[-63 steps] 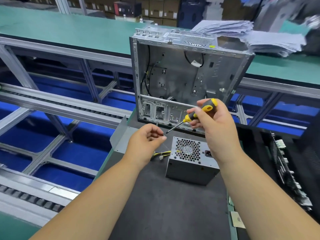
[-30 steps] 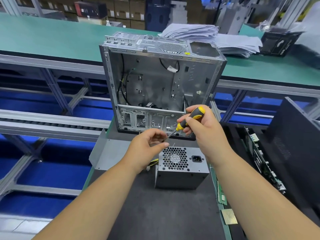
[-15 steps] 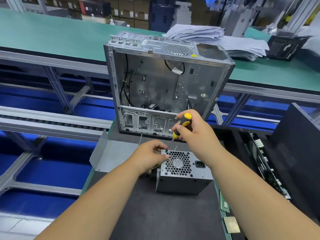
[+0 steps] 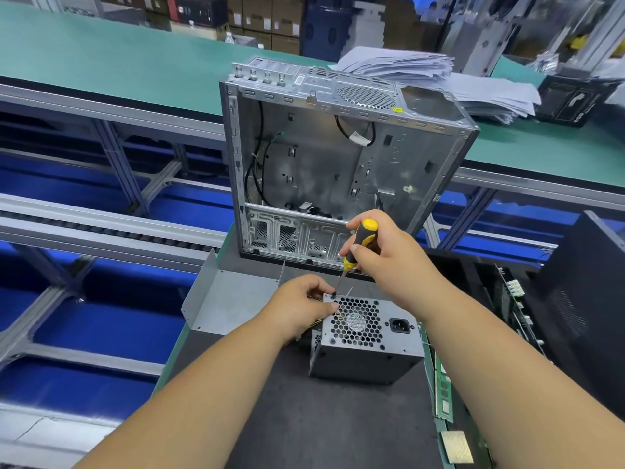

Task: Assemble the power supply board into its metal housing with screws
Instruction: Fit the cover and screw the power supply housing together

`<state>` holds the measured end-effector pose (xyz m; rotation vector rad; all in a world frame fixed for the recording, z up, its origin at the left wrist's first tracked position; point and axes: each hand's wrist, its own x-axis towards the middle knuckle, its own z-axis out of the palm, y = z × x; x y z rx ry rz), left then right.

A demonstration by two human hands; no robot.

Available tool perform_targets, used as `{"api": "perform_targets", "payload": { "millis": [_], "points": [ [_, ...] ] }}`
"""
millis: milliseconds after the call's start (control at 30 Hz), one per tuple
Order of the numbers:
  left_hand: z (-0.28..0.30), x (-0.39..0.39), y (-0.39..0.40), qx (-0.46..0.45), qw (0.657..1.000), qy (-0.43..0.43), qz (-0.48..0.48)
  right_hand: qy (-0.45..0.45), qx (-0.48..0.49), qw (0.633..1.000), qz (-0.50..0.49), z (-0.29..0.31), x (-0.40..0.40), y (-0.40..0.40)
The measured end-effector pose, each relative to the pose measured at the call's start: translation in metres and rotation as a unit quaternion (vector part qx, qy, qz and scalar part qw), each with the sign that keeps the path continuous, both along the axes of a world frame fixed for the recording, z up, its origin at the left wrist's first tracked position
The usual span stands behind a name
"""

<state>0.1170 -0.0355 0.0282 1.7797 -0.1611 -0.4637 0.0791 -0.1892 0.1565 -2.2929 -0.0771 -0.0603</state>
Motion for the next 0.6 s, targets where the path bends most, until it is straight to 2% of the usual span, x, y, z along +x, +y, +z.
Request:
{"api": "perform_targets", "payload": {
  "millis": [267, 400, 600],
  "points": [
    [-0.001, -0.002, 0.0, -0.002, 1.0, -0.01, -0.002, 0.012, -0.013, 1.0, 0.016, 0.0, 0.003, -0.001],
    [0.0, -0.001, 0.0, 0.004, 1.0, -0.009, -0.005, -0.018, -0.043, 0.999, 0.011, 0.001, 0.008, -0.002],
    [0.0, 0.001, -0.001, 0.008, 1.0, -0.006, -0.005, -0.08, -0.152, 0.983, -0.066, -0.012, 0.013, 0.008]
  ]
}}
